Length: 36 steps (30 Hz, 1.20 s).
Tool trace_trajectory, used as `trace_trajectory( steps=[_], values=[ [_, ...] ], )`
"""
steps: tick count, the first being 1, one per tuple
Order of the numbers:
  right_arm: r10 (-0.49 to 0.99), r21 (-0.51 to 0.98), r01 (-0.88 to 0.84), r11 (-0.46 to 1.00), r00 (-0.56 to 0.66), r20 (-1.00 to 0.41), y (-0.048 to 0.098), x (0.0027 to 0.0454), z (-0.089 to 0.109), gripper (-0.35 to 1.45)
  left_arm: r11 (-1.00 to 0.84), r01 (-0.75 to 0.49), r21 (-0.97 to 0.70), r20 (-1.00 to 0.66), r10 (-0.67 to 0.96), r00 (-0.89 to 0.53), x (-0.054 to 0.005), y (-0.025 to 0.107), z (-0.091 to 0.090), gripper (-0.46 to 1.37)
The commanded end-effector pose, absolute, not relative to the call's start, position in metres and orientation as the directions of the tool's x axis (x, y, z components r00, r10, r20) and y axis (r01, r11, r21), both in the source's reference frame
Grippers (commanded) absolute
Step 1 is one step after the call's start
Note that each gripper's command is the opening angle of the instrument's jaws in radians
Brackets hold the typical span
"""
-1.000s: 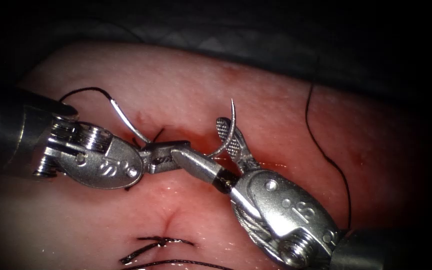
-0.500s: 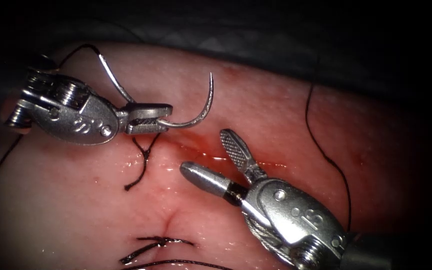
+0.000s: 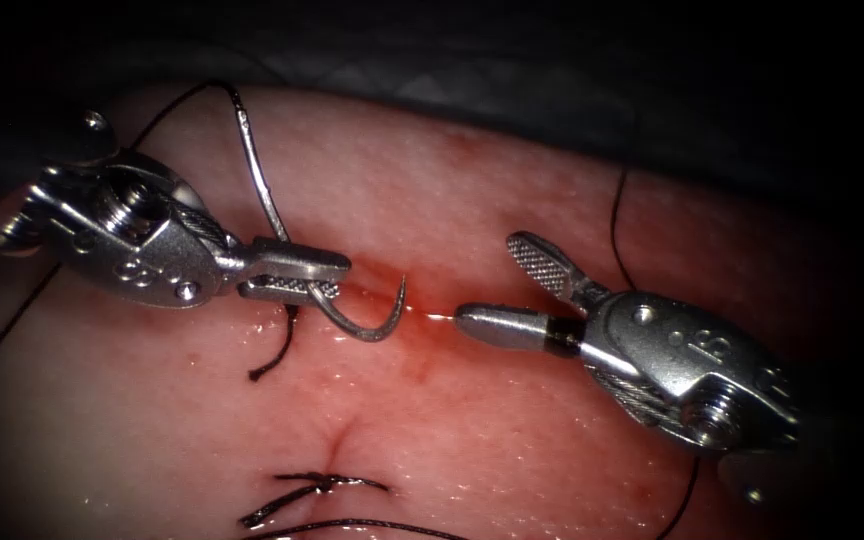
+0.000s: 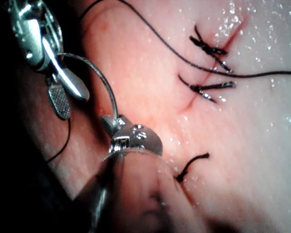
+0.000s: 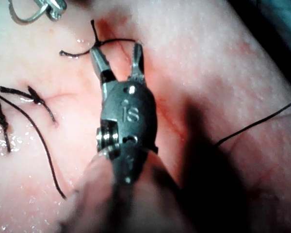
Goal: Wound Closure
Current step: Hand the needle from the left tool to the right tool
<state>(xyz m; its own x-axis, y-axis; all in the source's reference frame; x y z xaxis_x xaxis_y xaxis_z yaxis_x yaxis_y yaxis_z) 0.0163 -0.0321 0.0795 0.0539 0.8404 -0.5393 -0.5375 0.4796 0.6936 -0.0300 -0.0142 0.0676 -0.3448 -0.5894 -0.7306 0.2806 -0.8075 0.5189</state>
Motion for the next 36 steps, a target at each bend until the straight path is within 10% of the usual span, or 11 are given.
trace_trajectory(
  steps=[1, 14, 36],
  values=[
    [0.878, 0.752, -0.504, 0.424, 0.024, -0.479, -0.0316, 0.0166, 0.0794, 0.43, -0.789, 0.298, 0.538, -0.722, -0.613, -0.320, -0.0303, -0.0143, 0.0675, -0.35],
    [0.982, 0.939, -0.290, 0.185, 0.027, -0.186, -0.0293, 0.0184, 0.0805, 1.05, -0.663, 0.357, 0.658, -0.636, -0.743, -0.206, -0.0316, -0.0154, 0.0677, -0.35],
    [0.991, 0.979, -0.161, 0.125, -0.018, -0.129, -0.0290, 0.0212, 0.0791, 1.03, -0.557, 0.299, 0.775, -0.535, -0.829, -0.159, -0.0345, -0.0168, 0.0666, -0.35]
  ],
)
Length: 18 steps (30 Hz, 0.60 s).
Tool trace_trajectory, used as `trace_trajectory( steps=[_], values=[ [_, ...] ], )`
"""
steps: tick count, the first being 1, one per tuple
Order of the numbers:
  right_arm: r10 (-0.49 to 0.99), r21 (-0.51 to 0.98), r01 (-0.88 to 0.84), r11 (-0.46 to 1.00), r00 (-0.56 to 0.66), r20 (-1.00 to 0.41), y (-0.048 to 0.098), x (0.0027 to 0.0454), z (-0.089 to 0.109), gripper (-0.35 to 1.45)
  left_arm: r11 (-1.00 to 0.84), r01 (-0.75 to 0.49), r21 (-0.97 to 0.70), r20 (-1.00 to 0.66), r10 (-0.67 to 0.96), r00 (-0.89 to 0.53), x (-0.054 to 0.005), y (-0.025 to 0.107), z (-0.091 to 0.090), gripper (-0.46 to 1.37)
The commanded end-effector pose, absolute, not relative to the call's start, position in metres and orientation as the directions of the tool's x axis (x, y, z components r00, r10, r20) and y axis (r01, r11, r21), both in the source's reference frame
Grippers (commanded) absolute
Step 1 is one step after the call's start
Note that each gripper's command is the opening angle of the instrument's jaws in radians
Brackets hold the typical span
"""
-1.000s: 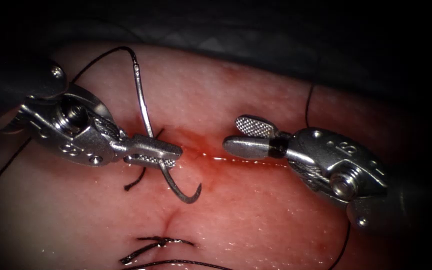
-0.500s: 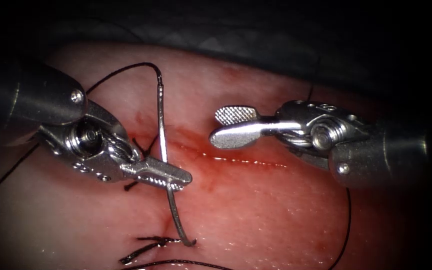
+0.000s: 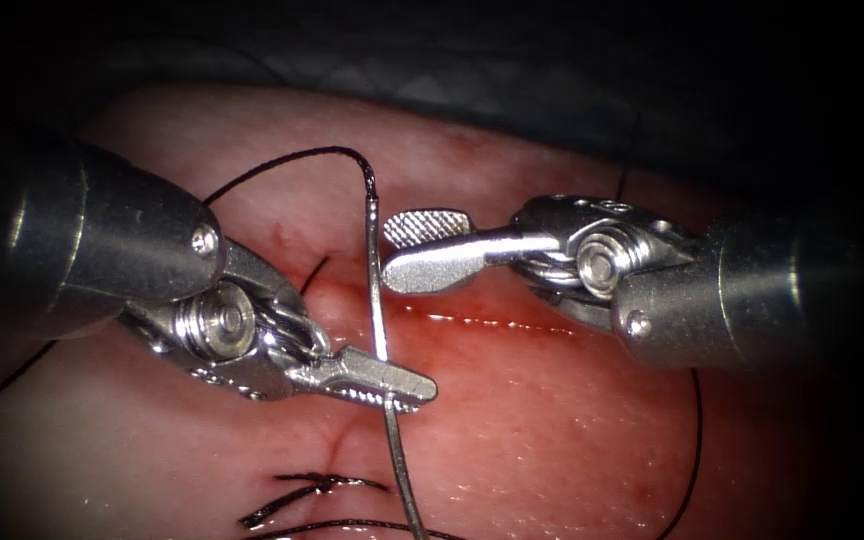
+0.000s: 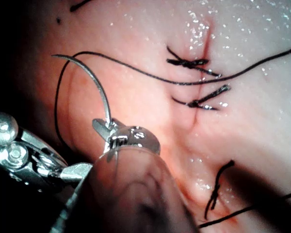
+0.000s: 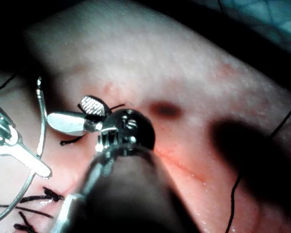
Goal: Wound Closure
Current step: Hand the needle from the left tool to the right tool
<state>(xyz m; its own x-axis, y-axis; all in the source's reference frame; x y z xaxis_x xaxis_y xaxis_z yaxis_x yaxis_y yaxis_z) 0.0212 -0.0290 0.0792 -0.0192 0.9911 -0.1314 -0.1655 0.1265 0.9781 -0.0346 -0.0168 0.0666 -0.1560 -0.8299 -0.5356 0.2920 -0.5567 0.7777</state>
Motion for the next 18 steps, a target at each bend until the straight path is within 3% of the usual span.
trace_trajectory(
  steps=[1, 6, 14, 18],
  values=[
    [0.992, 0.980, -0.158, 0.122, -0.020, -0.127, -0.0290, 0.0212, 0.0788, 1.02, -0.557, 0.299, 0.775, -0.534, -0.830, -0.161, -0.0345, -0.0168, 0.0667, -0.35],
    [0.992, 0.985, -0.125, 0.121, -0.015, -0.124, -0.0292, 0.0213, 0.0780, 0.86, -0.557, 0.300, 0.775, -0.533, -0.830, -0.165, -0.0345, -0.0167, 0.0668, -0.35],
    [0.992, 0.987, -0.097, 0.126, 0.001, -0.126, -0.0295, 0.0222, 0.0779, 0.87, -0.558, 0.299, 0.774, -0.533, -0.829, -0.169, -0.0351, -0.0167, 0.0668, -0.35],
    [0.992, 0.987, -0.099, 0.125, -0.002, -0.126, -0.0296, 0.0229, 0.0778, 0.79, -0.558, 0.299, 0.774, -0.533, -0.829, -0.169, -0.0352, -0.0167, 0.0667, -0.35]
  ],
)
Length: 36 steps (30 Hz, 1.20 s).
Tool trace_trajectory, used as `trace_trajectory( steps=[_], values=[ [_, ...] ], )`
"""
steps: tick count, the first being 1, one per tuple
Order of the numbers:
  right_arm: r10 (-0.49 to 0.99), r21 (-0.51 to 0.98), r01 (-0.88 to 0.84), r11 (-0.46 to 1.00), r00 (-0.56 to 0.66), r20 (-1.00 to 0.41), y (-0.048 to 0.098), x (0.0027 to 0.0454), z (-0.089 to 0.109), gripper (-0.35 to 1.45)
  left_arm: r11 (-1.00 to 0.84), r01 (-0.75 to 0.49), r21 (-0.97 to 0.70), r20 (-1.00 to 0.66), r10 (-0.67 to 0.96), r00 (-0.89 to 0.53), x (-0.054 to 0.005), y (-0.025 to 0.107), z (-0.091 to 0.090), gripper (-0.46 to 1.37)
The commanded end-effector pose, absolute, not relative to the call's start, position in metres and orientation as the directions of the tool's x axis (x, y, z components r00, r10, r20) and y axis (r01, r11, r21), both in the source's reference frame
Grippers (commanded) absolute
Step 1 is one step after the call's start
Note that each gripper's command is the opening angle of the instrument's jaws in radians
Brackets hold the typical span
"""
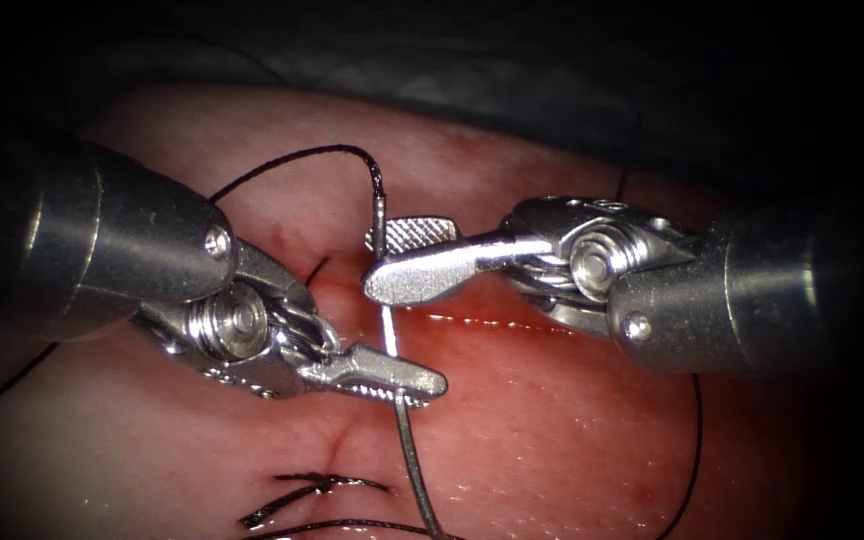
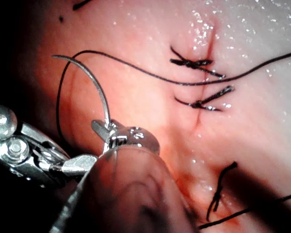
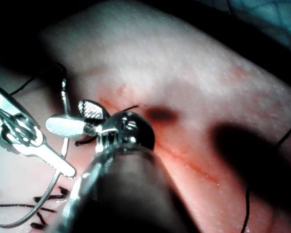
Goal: Wound Closure
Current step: Hand the needle from the left tool to the right tool, then pass the needle back to the left to adjust grip
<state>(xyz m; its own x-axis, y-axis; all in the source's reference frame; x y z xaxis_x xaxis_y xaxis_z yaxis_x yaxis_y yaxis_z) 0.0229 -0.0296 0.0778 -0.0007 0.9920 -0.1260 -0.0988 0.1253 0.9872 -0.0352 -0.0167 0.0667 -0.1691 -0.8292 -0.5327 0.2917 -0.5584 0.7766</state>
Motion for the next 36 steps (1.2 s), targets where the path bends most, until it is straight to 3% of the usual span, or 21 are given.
trace_trajectory(
  steps=[1, 3, 4, 5, 7, 15, 16, 17, 18, 21, 25, 27, 36],
  values=[
    [0.992, 0.987, -0.100, 0.125, -0.003, -0.126, -0.0296, 0.0230, 0.0778, 0.70, -0.558, 0.299, 0.774, -0.533, -0.829, -0.169, -0.0352, -0.0167, 0.0667, -0.35],
    [0.992, 0.987, -0.096, 0.125, -0.003, -0.126, -0.0296, 0.0230, 0.0778, 0.34, -0.558, 0.299, 0.774, -0.533, -0.829, -0.169, -0.0352, -0.0167, 0.0667, -0.35],
    [0.992, 0.987, -0.098, 0.125, -0.005, -0.127, -0.0296, 0.0230, 0.0778, -0.07, -0.558, 0.299, 0.774, -0.533, -0.829, -0.169, -0.0352, -0.0167, 0.0667, -0.35],
    [0.995, 0.990, -0.103, 0.102, -0.003, -0.102, -0.0296, 0.0230, 0.0778, -0.35, -0.558, 0.299, 0.774, -0.533, -0.829, -0.169, -0.0352, -0.0167, 0.0667, -0.35],
    [1.000, 0.994, -0.111, 0.018, -0.004, -0.019, -0.0295, 0.0230, 0.0778, -0.35, -0.558, 0.299, 0.774, -0.533, -0.829, -0.169, -0.0352, -0.0168, 0.0666, -0.35],
    [0.999, 0.984, -0.176, 0.004, -0.038, -0.011, -0.0289, 0.0227, 0.0781, -0.35, -0.578, 0.294, 0.761, -0.550, -0.816, -0.178, -0.0353, -0.0167, 0.0667, -0.35],
    [0.999, 0.984, -0.178, 0.004, -0.041, -0.011, -0.0289, 0.0227, 0.0781, -0.35, -0.587, 0.288, 0.756, -0.560, -0.809, -0.179, -0.0354, -0.0167, 0.0668, -0.15],
    [0.999, 0.984, -0.179, 0.004, -0.041, -0.011, -0.0289, 0.0227, 0.0781, -0.35, -0.597, 0.286, 0.750, -0.567, -0.802, -0.187, -0.0354, -0.0167, 0.0668, 0.25],
    [0.999, 0.983, -0.183, 0.003, -0.047, -0.012, -0.0288, 0.0227, 0.0781, -0.35, -0.611, 0.279, 0.741, -0.580, -0.791, -0.195, -0.0354, -0.0167, 0.0668, 0.52],
    [0.997, 0.979, -0.204, 0.006, -0.069, -0.020, -0.0285, 0.0226, 0.0782, -0.35, -0.650, 0.224, 0.726, -0.616, -0.760, -0.209, -0.0353, -0.0167, 0.0668, 0.89],
    [0.992, 0.969, -0.240, 0.063, -0.091, -0.087, -0.0276, 0.0222, 0.0785, -0.35, -0.665, 0.125, 0.737, -0.630, -0.742, -0.230, -0.0352, -0.0168, 0.0667, 0.84],
    [0.989, 0.963, -0.258, 0.077, -0.103, -0.107, -0.0272, 0.0219, 0.0788, -0.35, -0.666, 0.097, 0.739, -0.628, -0.734, -0.256, -0.0352, -0.0169, 0.0667, 0.90],
    [0.975, 0.941, -0.310, 0.134, -0.129, -0.181, -0.0262, 0.0210, 0.0796, -0.35, -0.679, 0.088, 0.728, -0.638, -0.720, -0.273, -0.0352, -0.0174, 0.0663, 0.97]
  ],
)
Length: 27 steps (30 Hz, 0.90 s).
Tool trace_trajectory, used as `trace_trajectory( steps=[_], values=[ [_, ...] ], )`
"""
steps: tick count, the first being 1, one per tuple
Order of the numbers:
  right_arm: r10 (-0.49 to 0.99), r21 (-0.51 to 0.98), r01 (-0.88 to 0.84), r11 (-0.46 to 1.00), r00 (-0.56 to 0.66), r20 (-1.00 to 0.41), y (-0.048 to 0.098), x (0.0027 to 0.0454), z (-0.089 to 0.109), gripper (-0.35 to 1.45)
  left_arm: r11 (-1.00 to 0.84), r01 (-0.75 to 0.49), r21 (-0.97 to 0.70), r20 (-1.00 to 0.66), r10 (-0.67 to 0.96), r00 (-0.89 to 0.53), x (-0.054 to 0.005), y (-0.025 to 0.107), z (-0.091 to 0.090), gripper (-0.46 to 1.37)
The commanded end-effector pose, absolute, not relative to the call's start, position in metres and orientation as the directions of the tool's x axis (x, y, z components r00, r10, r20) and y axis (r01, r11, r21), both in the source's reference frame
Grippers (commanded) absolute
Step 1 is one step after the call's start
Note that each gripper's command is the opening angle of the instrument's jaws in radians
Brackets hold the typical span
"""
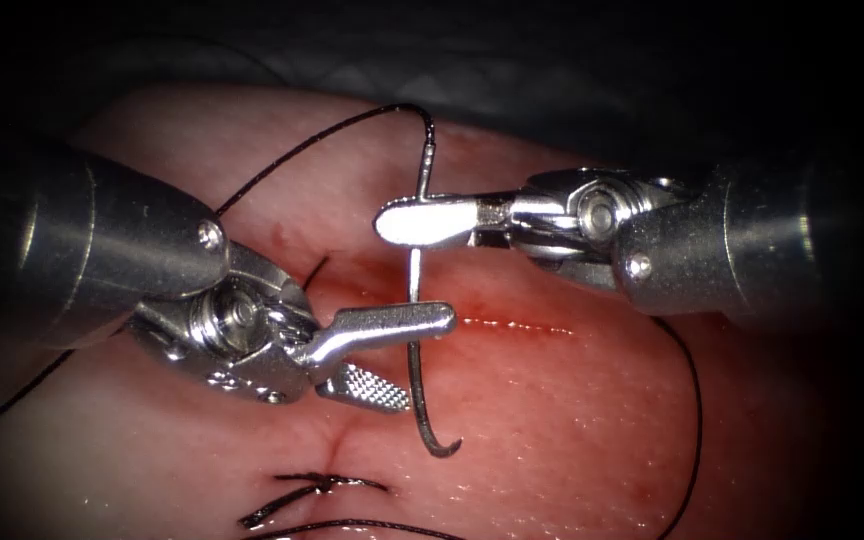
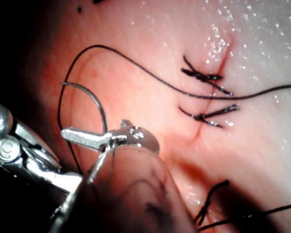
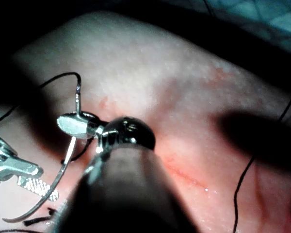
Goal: Wound Closure
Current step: Pass the needle back to the left to adjust grip
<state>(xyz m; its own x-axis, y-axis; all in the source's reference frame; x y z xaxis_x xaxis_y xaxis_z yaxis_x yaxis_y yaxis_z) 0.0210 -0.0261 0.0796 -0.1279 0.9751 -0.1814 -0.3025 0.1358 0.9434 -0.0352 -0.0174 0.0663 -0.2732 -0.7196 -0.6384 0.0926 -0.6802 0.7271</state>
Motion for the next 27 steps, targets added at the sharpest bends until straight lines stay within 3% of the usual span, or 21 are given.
trace_trajectory(
  steps=[1, 10, 13, 17, 27],
  values=[
    [0.972, 0.938, -0.317, 0.137, -0.137, -0.189, -0.0260, 0.0209, 0.0798, -0.35, -0.683, 0.086, 0.725, -0.641, -0.716, -0.276, -0.0354, -0.0176, 0.0662, 0.95],
    [0.938, 0.910, -0.324, 0.260, -0.138, -0.318, -0.0258, 0.0209, 0.0799, -0.35, -0.755, 0.048, 0.654, -0.713, -0.637, -0.295, -0.0361, -0.0188, 0.0670, 0.79],
    [0.881, 0.855, -0.329, 0.401, -0.118, -0.459, -0.0257, 0.0209, 0.0800, -0.35, -0.848, -0.026, 0.530, -0.805, -0.493, -0.330, -0.0361, -0.0190, 0.0671, 0.46],
    [0.830, 0.809, -0.327, 0.488, -0.113, -0.547, -0.0257, 0.0208, 0.0800, -0.35, -0.883, -0.057, 0.466, -0.839, -0.420, -0.344, -0.0359, -0.0188, 0.0674, 0.45],
    [0.788, 0.774, -0.324, 0.544, -0.118, -0.604, -0.0256, 0.0206, 0.0797, -0.35, -0.936, -0.027, 0.352, -0.885, -0.323, -0.336, -0.0358, -0.0190, 0.0687, 0.43]
  ],
)
